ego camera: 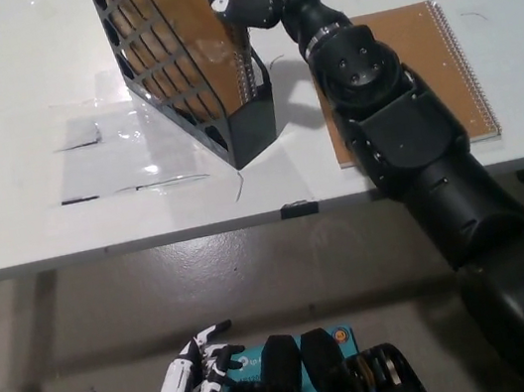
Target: Use the right hand to pick up a book from the book holder on the left side and put it on another book on the right side
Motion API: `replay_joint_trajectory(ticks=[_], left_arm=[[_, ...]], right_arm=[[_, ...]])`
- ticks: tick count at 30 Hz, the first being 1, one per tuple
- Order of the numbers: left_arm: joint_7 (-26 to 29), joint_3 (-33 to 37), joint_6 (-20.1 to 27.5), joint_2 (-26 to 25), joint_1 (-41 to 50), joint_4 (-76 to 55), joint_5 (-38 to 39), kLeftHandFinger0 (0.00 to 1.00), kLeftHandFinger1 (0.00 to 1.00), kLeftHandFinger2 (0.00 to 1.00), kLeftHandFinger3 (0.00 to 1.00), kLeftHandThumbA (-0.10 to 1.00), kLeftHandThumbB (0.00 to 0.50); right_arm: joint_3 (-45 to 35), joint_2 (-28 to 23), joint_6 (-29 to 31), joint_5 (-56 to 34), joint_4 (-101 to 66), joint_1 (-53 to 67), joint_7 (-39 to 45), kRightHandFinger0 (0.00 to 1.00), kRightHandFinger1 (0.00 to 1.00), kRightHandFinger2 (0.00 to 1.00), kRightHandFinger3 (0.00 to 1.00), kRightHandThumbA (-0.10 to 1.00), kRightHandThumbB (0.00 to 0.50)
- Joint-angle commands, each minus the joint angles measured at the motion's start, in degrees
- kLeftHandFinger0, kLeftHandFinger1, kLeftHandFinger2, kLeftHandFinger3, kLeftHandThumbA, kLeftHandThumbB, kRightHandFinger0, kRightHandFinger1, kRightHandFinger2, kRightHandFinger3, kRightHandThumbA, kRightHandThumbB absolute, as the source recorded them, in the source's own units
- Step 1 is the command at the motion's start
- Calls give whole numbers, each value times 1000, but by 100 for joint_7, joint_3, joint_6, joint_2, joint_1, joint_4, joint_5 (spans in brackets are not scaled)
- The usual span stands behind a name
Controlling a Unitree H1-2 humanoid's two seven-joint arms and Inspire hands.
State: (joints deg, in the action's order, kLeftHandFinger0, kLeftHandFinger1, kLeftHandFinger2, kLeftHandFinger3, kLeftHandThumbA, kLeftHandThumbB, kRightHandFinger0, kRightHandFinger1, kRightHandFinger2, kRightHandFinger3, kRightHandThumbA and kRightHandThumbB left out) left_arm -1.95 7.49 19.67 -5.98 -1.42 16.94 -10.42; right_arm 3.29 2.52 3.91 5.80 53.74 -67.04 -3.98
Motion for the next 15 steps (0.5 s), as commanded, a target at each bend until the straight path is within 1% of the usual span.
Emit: replay_joint_trajectory(ticks=[1, 2, 3, 4, 5, 6, 7, 8, 9, 10, 11, 12, 13, 14, 15], left_arm=[[-59, 31, 141, -58, -44, -166, -6, 487, 557, 621, 794, 875, 134], [-57, 39, 133, -58, -53, -168, -26, 486, 553, 617, 793, 886, 137], [-63, 45, 111, -65, -55, -173, -38, 486, 551, 616, 793, 889, 137], [-65, 44, 119, -60, -66, -167, -27, 486, 551, 616, 792, 890, 136], [-62, 44, 133, -61, -69, -153, -24, 484, 550, 615, 791, 890, 136], [-58, 43, 136, -61, -70, -150, -29, 482, 549, 614, 789, 891, 136], [-53, 39, 132, -64, -79, -156, -33, 480, 549, 613, 787, 892, 135], [-40, 29, 159, -65, -103, -130, -32, 472, 542, 606, 781, 895, 142], [-42, 27, 174, -65, -114, -120, -25, 470, 540, 604, 779, 897, 140], [-46, 29, 189, -68, -126, -116, -23, 470, 540, 603, 778, 898, 139], [-48, 29, 183, -73, -126, -123, -27, 469, 537, 601, 775, 905, 145], [-54, 30, 140, -79, -118, -155, -37, 469, 536, 601, 775, 909, 145], [-61, 29, 141, -81, -124, -152, -28, 471, 537, 603, 777, 911, 141], [-59, 28, 150, -83, -127, -144, -29, 473, 537, 603, 777, 911, 139], [-57, 30, 146, -82, -128, -143, -35, 474, 537, 603, 778, 912, 138]], right_arm=[[-104, 34, 102, 5, -427, -405, -293, 0, 308, 643, 563, 151, 190], [-145, 29, 113, -53, -428, -413, -260, 0, 313, 644, 574, 58, 174], [-252, 40, 145, -222, -413, -438, -170, 0, 314, 642, 599, -61, 150], [-376, 53, 149, -404, -439, -471, -71, 0, 317, 658, 654, -98, 130], [-572, 85, 201, -690, -452, -509, 93, 0, 322, 691, 735, -100, 105], [-820, 133, 184, -1037, -469, -560, 264, 0, 319, 717, 770, -100, 92], [-1095, 188, 129, -1412, -483, -631, 436, 0, 322, 728, 778, -100, 85], [-1441, 282, -263, -1825, -735, -728, 401, 0, 316, 734, 771, -100, 96], [-1654, 331, -426, -2027, -861, -803, 402, 0, 327, 746, 759, -100, 102], [-1941, 386, -771, -2431, -1074, -884, 468, 0, 358, 763, 788, -100, 89], [-2139, 425, -1016, -2704, -1239, -946, 458, 0, 397, 800, 825, -100, 84], [-2428, 465, -1319, -3061, -1424, -1067, 406, 0, 405, 819, 850, -100, 70], [-2627, 483, -1492, -3338, -1513, -1151, 421, 0, 386, 817, 879, -100, 58], [-2967, 509, -1811, -3856, -1689, -1284, 429, 0, 359, 787, 915, -100, 64], [-3051, 515, -1892, -3949, -1727, -1310, 427, 0, 354, 777, 935, -100, 61]])
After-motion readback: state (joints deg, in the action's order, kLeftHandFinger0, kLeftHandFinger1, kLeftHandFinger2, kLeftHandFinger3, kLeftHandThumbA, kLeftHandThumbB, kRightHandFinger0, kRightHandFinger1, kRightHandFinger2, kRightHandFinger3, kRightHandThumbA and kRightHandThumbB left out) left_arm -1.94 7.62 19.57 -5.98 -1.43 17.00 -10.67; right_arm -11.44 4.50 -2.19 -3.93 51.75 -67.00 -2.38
